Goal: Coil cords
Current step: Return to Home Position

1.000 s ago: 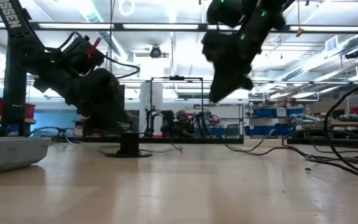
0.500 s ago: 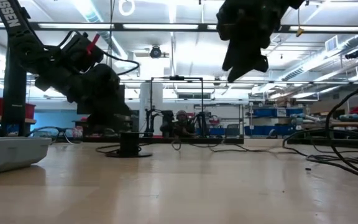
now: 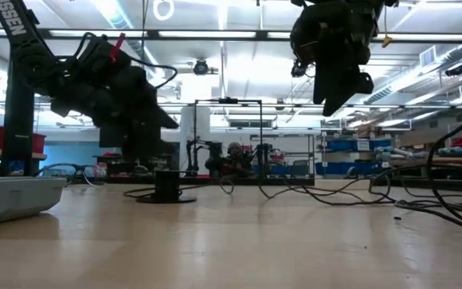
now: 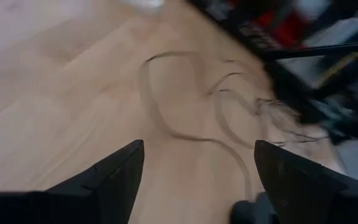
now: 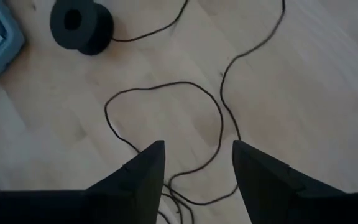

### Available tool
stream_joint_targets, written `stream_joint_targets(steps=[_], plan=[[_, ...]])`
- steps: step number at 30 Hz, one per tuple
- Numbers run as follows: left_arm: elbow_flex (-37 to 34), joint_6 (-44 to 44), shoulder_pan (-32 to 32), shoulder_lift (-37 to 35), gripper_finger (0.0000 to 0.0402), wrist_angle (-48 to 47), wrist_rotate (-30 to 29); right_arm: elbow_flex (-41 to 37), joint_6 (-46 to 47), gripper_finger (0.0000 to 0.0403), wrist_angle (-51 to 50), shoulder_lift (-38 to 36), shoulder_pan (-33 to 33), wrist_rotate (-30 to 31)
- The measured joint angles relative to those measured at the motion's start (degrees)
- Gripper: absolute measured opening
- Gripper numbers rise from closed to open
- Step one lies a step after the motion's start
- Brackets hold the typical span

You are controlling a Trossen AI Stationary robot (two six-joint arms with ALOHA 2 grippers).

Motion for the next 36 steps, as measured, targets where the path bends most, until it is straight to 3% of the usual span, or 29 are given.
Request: stream_joint_targets(steps=[3, 6, 15, 19, 25, 29, 36], plan=[[0.0, 2.2, -0.9, -1.8, 0.0307, 1.8, 5.4, 0.0, -2.8, 0.0186, -0.3, 0.0, 0.0, 0.0], [-0.5, 5.0, -4.1, -5.3, 0.0307, 1.8, 5.6, 0.0, -3.1, 0.0186, -0.4, 0.0, 0.1, 0.0], [-11.2, 7.8, -13.4, -25.9, 0.0307, 0.6, -14.4, 0.0, -6.2, 0.0186, -0.6, 0.0, 1.8, 0.7], [-16.2, 9.1, -16.3, -35.9, 0.0307, 0.0, -17.1, 0.0, -6.3, 0.0187, -0.6, 0.2, 2.5, 0.7], [-16.2, 15.1, -21.5, -47.9, 0.0307, -8.8, -23.1, -0.5, -5.9, 0.0186, 0.3, 0.5, 2.6, 0.7], [-16.2, 18.1, -24.8, -56.5, 0.0307, -16.9, -27.9, -0.6, -5.9, 0.0186, 0.2, 0.5, 2.6, 0.7], [-16.3, 20.3, -26.8, -73.7, 0.0307, -32.7, -30.8, -0.6, -5.8, 0.0186, 0.3, 0.5, 2.6, 1.7]])
